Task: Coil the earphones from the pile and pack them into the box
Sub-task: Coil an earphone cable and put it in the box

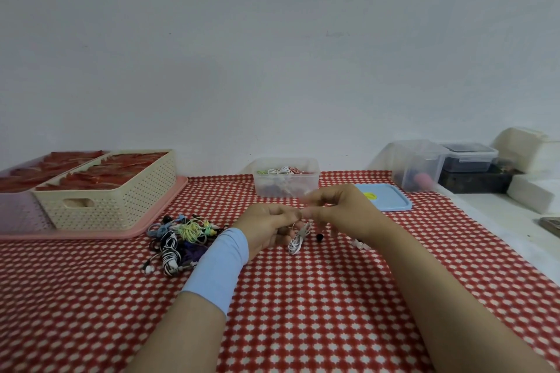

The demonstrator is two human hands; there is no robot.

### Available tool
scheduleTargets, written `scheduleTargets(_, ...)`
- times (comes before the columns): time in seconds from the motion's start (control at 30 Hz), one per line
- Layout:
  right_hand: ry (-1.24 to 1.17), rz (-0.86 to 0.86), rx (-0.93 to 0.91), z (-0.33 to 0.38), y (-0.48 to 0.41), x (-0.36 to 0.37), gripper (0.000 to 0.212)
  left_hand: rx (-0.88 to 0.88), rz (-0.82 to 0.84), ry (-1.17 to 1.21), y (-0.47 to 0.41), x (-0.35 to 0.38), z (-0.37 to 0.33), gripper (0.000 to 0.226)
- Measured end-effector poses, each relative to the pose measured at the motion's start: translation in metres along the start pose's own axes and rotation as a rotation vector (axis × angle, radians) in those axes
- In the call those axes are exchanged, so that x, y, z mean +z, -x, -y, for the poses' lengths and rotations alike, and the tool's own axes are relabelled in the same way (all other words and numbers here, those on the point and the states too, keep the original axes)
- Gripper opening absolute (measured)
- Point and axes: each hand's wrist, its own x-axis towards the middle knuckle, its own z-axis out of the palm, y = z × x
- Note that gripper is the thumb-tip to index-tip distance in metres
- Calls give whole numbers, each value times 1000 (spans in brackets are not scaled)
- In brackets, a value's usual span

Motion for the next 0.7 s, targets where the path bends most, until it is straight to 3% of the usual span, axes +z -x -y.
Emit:
scheduleTargets(0.2, -288, 146, 169, 0, 3, -6, 18, 56, 52, 13, 0, -5, 0, 14)
scheduleTargets(0.43, -255, 185, 223, -5, 3, -3, 15, 97, 82, -94, 2, -5, 3, 7)
scheduleTargets(0.7, -276, 232, 177, -5, 3, -5, 20, 86, 153, -9, 3, -5, 3, 12)
